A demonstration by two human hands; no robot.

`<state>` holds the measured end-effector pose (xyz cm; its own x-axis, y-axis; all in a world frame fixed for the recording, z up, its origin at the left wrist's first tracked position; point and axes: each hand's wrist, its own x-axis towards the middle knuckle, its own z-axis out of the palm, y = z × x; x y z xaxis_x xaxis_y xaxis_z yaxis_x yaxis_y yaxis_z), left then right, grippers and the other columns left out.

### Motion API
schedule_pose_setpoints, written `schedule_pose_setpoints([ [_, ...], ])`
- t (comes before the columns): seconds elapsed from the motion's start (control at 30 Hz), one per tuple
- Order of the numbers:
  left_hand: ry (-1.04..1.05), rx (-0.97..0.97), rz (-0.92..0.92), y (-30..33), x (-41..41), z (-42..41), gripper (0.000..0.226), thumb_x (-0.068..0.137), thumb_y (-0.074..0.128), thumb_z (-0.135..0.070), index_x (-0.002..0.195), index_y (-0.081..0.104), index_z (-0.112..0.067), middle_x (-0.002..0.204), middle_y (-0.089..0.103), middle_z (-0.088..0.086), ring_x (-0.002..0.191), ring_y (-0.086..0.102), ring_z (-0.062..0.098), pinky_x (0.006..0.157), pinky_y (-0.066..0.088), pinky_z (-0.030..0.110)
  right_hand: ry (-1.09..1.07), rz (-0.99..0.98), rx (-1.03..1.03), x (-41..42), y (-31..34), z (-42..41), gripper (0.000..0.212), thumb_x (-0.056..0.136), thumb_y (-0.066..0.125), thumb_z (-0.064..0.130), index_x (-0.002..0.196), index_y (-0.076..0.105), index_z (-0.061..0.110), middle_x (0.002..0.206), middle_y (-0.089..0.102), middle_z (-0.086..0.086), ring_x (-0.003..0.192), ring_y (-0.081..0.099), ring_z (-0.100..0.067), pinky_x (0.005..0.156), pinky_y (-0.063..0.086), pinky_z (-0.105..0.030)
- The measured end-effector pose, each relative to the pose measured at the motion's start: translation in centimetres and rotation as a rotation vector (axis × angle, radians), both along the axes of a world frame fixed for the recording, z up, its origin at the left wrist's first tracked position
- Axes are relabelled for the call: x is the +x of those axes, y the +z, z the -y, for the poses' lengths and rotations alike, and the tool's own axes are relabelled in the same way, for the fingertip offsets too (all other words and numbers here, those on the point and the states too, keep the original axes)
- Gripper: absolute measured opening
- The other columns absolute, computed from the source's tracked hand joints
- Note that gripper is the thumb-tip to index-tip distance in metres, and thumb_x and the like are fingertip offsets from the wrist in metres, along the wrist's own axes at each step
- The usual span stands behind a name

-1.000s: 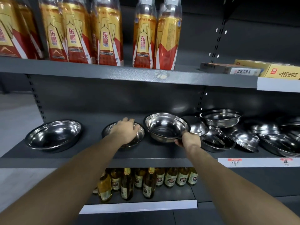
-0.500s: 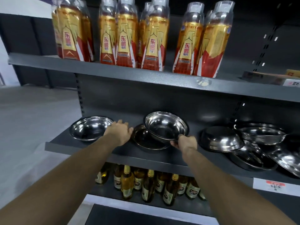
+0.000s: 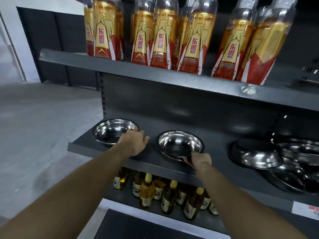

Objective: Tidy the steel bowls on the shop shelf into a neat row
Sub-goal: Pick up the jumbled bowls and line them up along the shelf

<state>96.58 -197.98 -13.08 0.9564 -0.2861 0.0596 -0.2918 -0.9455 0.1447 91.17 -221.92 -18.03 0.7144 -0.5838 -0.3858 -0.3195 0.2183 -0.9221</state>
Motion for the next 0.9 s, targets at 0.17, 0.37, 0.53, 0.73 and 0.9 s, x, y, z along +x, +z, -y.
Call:
schedule_pose_setpoints([
  [0.17, -0.011, -0.003, 0.005, -0.2, 0.2, -0.2, 0.049, 0.103, 0.031, -0.044, 0.133, 0.053, -0.013, 0.139, 0.048, 0.012, 0.129, 0.043, 0.031, 0.103, 0.040, 0.045, -0.022, -0.065, -0.099, 0.4, -0.3, -0.2, 0.037, 0.097, 0.049, 0.002, 0.134, 0.048, 0.000, 0.115, 0.067, -0.023, 0.044, 0.064, -0.021, 0.040, 0.055, -0.024],
  [0.37, -0.064, -0.001, 0.012, -0.4, 1.0, 0.4, 0.049, 0.103, 0.030, -0.043, 0.134, 0.052, -0.011, 0.140, 0.047, 0.013, 0.130, 0.043, 0.032, 0.105, 0.038, 0.043, -0.020, -0.095, -0.124, 0.1, 0.1, 0.3, 0.030, 0.095, 0.056, 0.006, 0.123, 0.054, -0.005, 0.097, 0.070, -0.024, 0.050, 0.062, -0.020, 0.041, 0.054, -0.026],
  [0.53, -0.150, -0.018, 0.024, -0.4, 1.7, 3.0, 0.050, 0.103, 0.031, -0.042, 0.137, 0.051, -0.012, 0.137, 0.049, 0.014, 0.128, 0.044, 0.032, 0.107, 0.038, 0.044, -0.056, -0.072, -0.143, -1.1, 1.2, 1.7, 0.030, 0.095, 0.052, 0.002, 0.123, 0.056, -0.008, 0.087, 0.069, -0.022, 0.054, 0.062, -0.022, 0.049, 0.056, -0.031],
  [0.73, -0.334, -0.083, 0.010, -0.4, 0.9, 8.9, 0.049, 0.102, 0.032, -0.044, 0.135, 0.054, -0.016, 0.139, 0.051, 0.008, 0.127, 0.048, 0.029, 0.100, 0.043, 0.042, -0.163, -0.070, -0.151, -4.6, 2.1, 5.4, 0.018, 0.101, 0.044, 0.004, 0.114, 0.054, -0.001, 0.101, 0.063, -0.024, 0.053, 0.059, -0.024, 0.047, 0.052, -0.030],
  [0.9, -0.447, -0.062, 0.006, -0.8, -0.5, 13.2, 0.046, 0.101, 0.032, -0.044, 0.122, 0.061, -0.015, 0.136, 0.057, 0.008, 0.125, 0.052, 0.030, 0.103, 0.042, 0.041, -0.251, -0.044, -0.148, -8.2, 2.1, 8.2, 0.011, 0.099, 0.044, 0.004, 0.100, 0.055, 0.002, 0.106, 0.061, -0.022, 0.056, 0.060, -0.027, 0.057, 0.055, -0.036],
])
